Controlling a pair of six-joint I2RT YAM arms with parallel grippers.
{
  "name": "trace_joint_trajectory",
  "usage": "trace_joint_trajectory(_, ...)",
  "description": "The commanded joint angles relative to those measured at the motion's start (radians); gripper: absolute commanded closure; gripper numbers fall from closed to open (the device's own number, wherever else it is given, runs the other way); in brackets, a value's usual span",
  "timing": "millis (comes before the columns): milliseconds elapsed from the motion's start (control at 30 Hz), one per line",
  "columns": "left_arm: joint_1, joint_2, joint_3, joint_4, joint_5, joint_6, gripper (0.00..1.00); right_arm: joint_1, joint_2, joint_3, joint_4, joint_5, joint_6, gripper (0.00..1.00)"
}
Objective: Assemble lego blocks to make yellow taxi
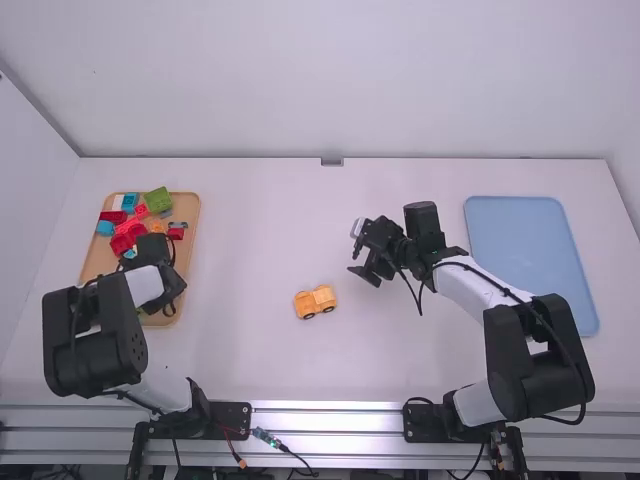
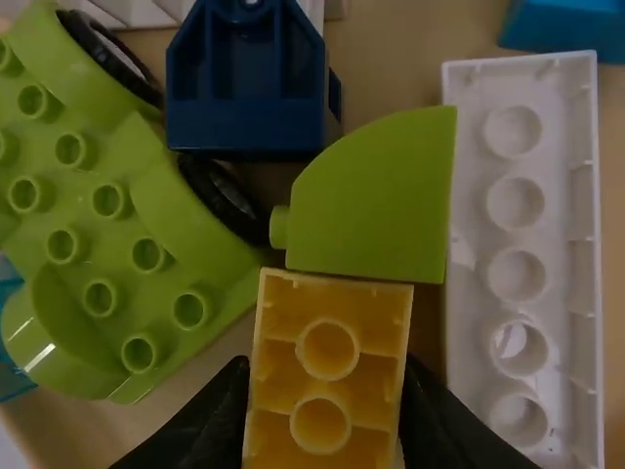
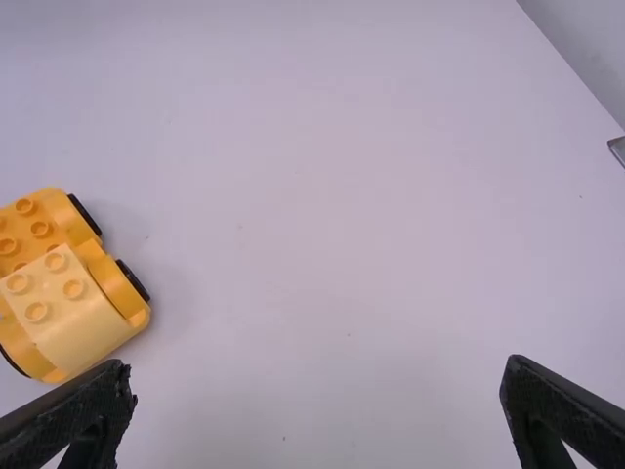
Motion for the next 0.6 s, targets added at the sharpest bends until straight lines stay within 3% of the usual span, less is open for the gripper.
trace_joint_trajectory(0, 0.003, -0.003, -0.010, -0.011, 0.004, 0.013, 0.61, 0.001, -0.005, 0.025, 0.000, -0.006, 0.001, 0.01)
trace_joint_trajectory(100, 0.004, -0.003, -0.010, -0.011, 0.004, 0.013, 0.61, -0.001, -0.005, 0.025, 0.001, -0.006, 0.002, 0.01)
trace_joint_trajectory(367, -0.003, -0.003, -0.010, -0.013, 0.007, 0.013, 0.73, -0.002, -0.005, 0.025, 0.000, -0.006, 0.001, 0.01)
trace_joint_trajectory(567, -0.003, -0.003, -0.010, -0.015, 0.012, 0.012, 0.73, -0.002, -0.005, 0.025, 0.001, -0.006, 0.002, 0.01)
